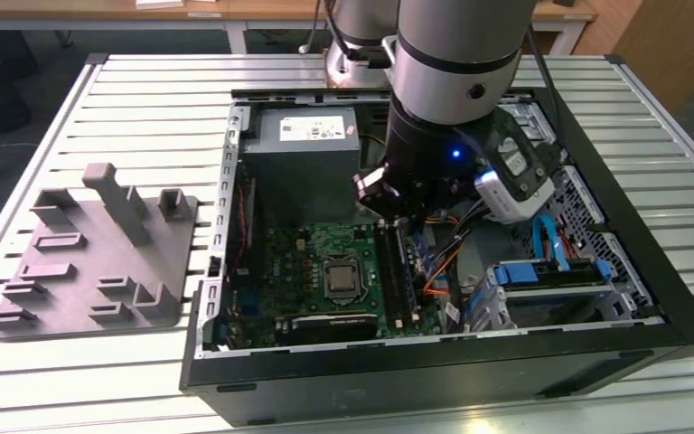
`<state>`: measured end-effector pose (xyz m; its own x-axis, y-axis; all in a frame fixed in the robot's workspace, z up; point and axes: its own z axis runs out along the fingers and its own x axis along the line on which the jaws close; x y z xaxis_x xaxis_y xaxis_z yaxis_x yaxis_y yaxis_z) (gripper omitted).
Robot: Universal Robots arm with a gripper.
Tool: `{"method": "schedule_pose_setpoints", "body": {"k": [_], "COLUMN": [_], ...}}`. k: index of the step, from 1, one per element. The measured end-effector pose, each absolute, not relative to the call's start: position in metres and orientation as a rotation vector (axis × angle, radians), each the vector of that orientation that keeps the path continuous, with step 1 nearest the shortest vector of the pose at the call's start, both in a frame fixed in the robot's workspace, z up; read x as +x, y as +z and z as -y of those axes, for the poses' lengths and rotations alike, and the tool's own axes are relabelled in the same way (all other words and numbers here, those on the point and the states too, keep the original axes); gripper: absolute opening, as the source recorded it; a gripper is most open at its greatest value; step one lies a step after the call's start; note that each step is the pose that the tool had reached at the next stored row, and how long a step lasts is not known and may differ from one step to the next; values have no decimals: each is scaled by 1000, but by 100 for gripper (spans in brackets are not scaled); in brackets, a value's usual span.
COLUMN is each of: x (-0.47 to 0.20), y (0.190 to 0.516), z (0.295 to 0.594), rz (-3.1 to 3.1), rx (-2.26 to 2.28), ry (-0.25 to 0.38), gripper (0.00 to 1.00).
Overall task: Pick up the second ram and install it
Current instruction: 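Insert the second ram into the second slot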
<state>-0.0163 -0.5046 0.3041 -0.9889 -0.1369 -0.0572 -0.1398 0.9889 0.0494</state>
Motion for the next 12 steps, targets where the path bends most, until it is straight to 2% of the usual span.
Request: {"method": "schedule_pose_setpoints", "body": {"k": [12], "x": [-16], "y": [302], "z": [505], "rz": [-3082], "rx": [54], "ry": [75], "gripper": [14]}}
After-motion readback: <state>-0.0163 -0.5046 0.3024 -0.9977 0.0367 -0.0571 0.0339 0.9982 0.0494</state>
